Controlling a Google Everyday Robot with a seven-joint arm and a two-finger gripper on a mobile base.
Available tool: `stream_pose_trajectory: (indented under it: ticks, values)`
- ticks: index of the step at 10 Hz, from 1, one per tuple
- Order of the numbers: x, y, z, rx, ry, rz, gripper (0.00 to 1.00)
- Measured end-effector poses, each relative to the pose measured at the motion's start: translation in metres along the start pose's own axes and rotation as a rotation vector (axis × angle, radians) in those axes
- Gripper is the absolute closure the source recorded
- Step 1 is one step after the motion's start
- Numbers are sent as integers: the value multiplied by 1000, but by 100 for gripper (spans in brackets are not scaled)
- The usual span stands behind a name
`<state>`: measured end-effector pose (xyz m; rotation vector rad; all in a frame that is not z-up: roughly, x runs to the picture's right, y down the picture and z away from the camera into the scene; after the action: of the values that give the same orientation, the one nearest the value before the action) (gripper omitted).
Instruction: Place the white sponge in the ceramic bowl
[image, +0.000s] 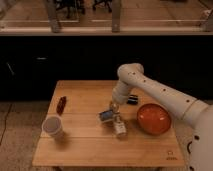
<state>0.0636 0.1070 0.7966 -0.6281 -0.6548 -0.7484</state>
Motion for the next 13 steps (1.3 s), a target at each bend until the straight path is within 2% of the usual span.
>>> stream_pose_trajectory:
  ticks: [1, 3, 7, 10, 13]
  values:
    - [8, 10, -7, 13, -2, 18, 100]
    - [14, 13, -12, 33, -10, 29, 100]
    - [45, 51, -32, 68, -26, 82, 100]
    - [49, 60, -36, 90, -36, 102, 100]
    - [66, 84, -48, 134, -50, 148, 100]
